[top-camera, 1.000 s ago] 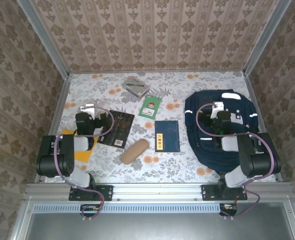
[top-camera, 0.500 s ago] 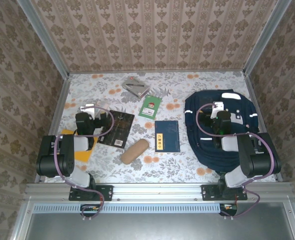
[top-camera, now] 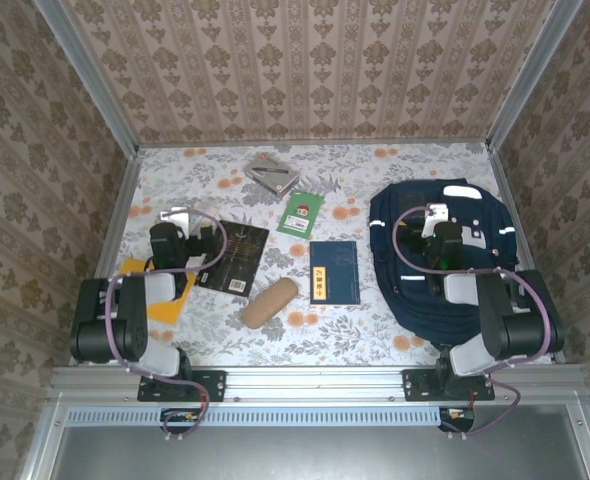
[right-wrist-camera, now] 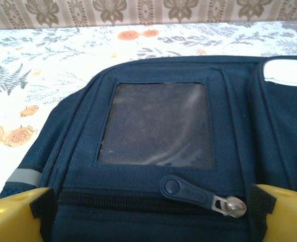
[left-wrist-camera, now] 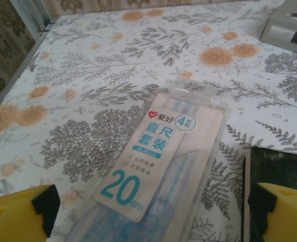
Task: Pack the student bag
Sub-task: Rotate the student bag at the center of the table.
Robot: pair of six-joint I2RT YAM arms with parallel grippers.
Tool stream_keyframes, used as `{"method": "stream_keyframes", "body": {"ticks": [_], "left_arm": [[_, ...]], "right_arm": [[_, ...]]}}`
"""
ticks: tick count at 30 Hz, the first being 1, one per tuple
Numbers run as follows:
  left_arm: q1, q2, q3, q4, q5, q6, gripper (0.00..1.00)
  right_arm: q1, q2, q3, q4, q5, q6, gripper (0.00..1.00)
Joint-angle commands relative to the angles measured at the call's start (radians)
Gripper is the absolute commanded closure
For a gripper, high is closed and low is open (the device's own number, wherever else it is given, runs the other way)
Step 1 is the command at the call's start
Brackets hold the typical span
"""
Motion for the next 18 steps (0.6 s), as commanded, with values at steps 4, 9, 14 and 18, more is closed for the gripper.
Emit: {"method": "stream_keyframes", "body": {"ticks": [4, 9, 14, 18], "left_arm": [[0.007, -0.231, 0.269, -0.517, -0.059, -0.222, 0.00], [0.019, -0.272, 0.453, -0.832, 0.049, -0.433, 0.00], [0.017, -0.303, 0.499, -0.929, 0.139, -0.437, 0.00], [0.012, -0.345, 0.492, -0.964, 0.172, -0.450, 0.00]], "right_arm": [[-0.008, -0.275, 0.175, -0.462, 0.130, 0.187, 0.00], [-0.023, -0.390, 0.316, -0.822, 0.177, 0.415, 0.00], [-0.031, -0.441, 0.370, -1.107, 0.137, 0.493, 0.00], [-0.029, -0.458, 0.344, -1.332, 0.175, 0.559, 0.01]]}}
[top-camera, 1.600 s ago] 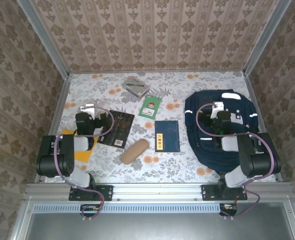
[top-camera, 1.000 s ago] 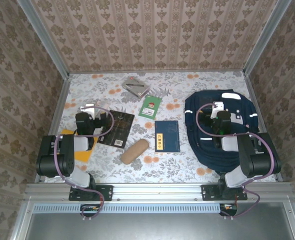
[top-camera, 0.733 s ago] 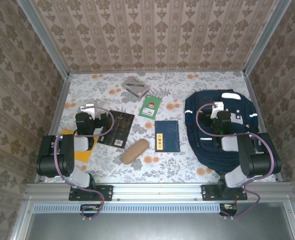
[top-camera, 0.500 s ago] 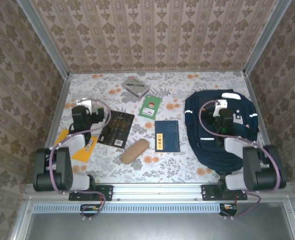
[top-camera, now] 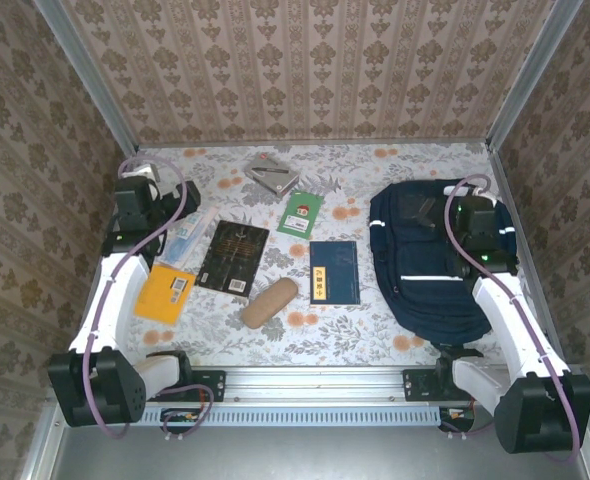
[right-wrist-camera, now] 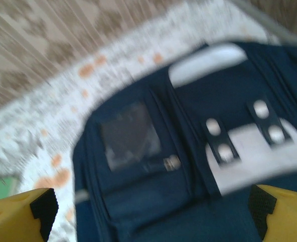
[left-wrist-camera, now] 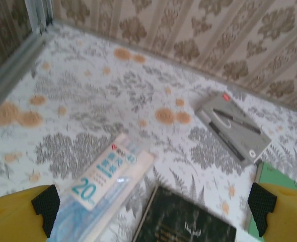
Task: Pack the student bag
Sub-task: Rotate the student bag at the center of the table.
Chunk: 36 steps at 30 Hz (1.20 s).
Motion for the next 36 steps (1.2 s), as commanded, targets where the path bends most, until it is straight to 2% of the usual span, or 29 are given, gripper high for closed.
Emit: {"method": "stream_keyframes", "body": {"ticks": [1, 4, 8, 12, 14, 17, 19, 24, 31, 33, 36], "left_arm": [[-0.004, -0.057, 0.005, -0.105, 0.065, -0.046, 0.00], [-0.024, -0.077, -0.003, -0.125, 0.070, -0.048, 0.00], [-0.067, -0.086, -0.008, -0.144, 0.060, -0.050, 0.00], [-0.127, -0.084, -0.014, -0.146, 0.035, -0.052, 0.00], [-0.154, -0.077, -0.012, -0.150, 0.022, -0.052, 0.00], [-0.199, -0.065, -0.008, -0.150, 0.001, -0.053, 0.00], [-0.237, -0.054, -0.005, -0.147, -0.022, -0.050, 0.00], [-0.324, -0.025, 0.002, -0.143, -0.048, -0.057, 0.00], [-0.429, 0.026, 0.019, -0.150, -0.069, -0.114, 0.00], [-0.474, 0.044, 0.023, -0.142, -0.062, -0.135, 0.00], [-0.535, 0.086, 0.039, -0.153, -0.074, -0.178, 0.00]], "right_arm": [[-0.002, -0.027, -0.024, -0.338, 0.066, 0.114, 0.01], [-0.002, -0.071, -0.073, -0.427, 0.068, 0.179, 0.00], [0.003, -0.142, -0.166, -0.400, -0.046, 0.228, 0.01], [0.036, -0.131, -0.251, -0.309, -0.213, 0.294, 0.00], [0.093, -0.106, -0.274, -0.230, -0.290, 0.336, 0.00], [0.253, -0.049, -0.260, -0.089, -0.285, 0.397, 0.00], [0.348, 0.031, -0.229, -0.001, -0.272, 0.427, 0.00], [0.459, 0.283, -0.072, 0.099, -0.290, 0.418, 0.00], [0.495, 0.603, 0.233, 0.082, -0.376, 0.294, 0.00], [0.496, 0.658, 0.332, 0.021, -0.386, 0.262, 0.00], [0.496, 0.656, 0.401, -0.042, -0.351, 0.221, 0.00]]}}
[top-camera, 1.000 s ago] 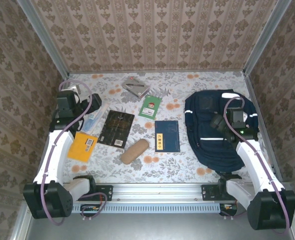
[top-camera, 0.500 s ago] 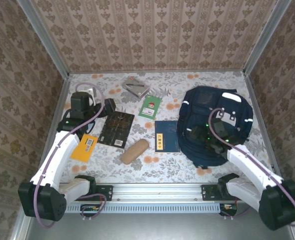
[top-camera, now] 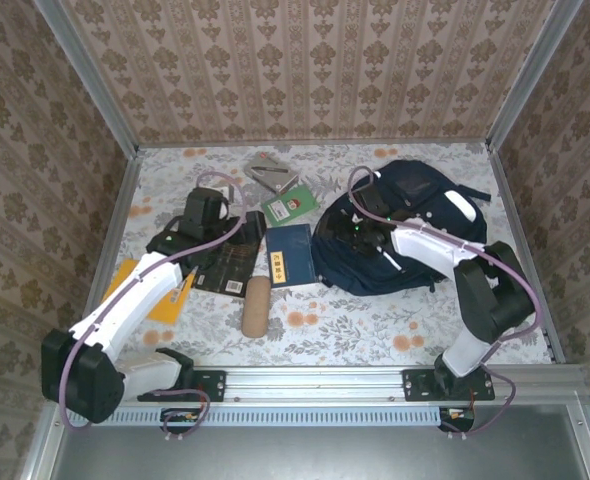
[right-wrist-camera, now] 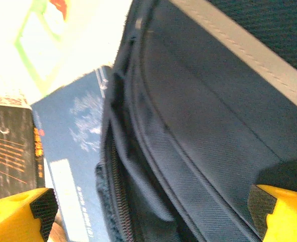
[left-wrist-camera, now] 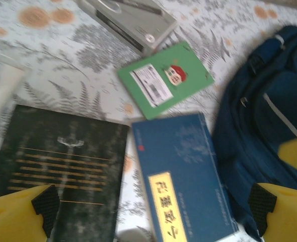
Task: Pack the student bag
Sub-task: Rotate the student bag at the center of the table, then pick up the student bag from the center of the table.
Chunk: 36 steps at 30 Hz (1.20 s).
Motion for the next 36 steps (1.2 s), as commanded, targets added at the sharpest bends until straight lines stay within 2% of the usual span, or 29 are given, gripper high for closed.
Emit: {"method": "stream_keyframes", "body": {"ticks": [1, 6, 12, 17, 22, 28, 30, 32, 36], "left_arm": [[-0.056, 0.038, 0.045, -0.031, -0.014, -0.085, 0.00], [-0.153, 0.136, 0.069, -0.002, 0.049, -0.213, 0.06], [-0.272, 0.316, 0.177, -0.061, 0.042, -0.323, 0.12], [-0.327, 0.452, 0.243, -0.037, 0.098, -0.378, 0.18], [-0.389, 0.574, 0.339, -0.068, 0.105, -0.401, 0.18], [-0.427, 0.686, 0.428, -0.072, 0.101, -0.416, 0.27], [-0.429, 0.717, 0.458, -0.078, 0.093, -0.415, 0.36], [-0.427, 0.741, 0.484, -0.085, 0.080, -0.404, 0.52], [-0.411, 0.758, 0.554, -0.167, 0.001, -0.366, 1.00]], "right_arm": [[0.008, -0.027, 0.065, -0.095, -0.002, -0.076, 0.00], [0.008, -0.161, 0.017, -0.189, 0.146, -0.167, 0.00], [-0.018, -0.398, -0.123, -0.306, 0.334, -0.255, 0.00], [-0.071, -0.556, -0.219, -0.395, 0.387, -0.277, 0.01], [-0.085, -0.691, -0.290, -0.459, 0.439, -0.265, 0.01], [-0.093, -0.752, -0.311, -0.514, 0.459, -0.247, 0.01], [-0.095, -0.758, -0.314, -0.518, 0.464, -0.248, 0.01], [-0.095, -0.757, -0.314, -0.520, 0.465, -0.249, 0.01], [-0.095, -0.758, -0.311, -0.523, 0.459, -0.251, 0.01]]}}
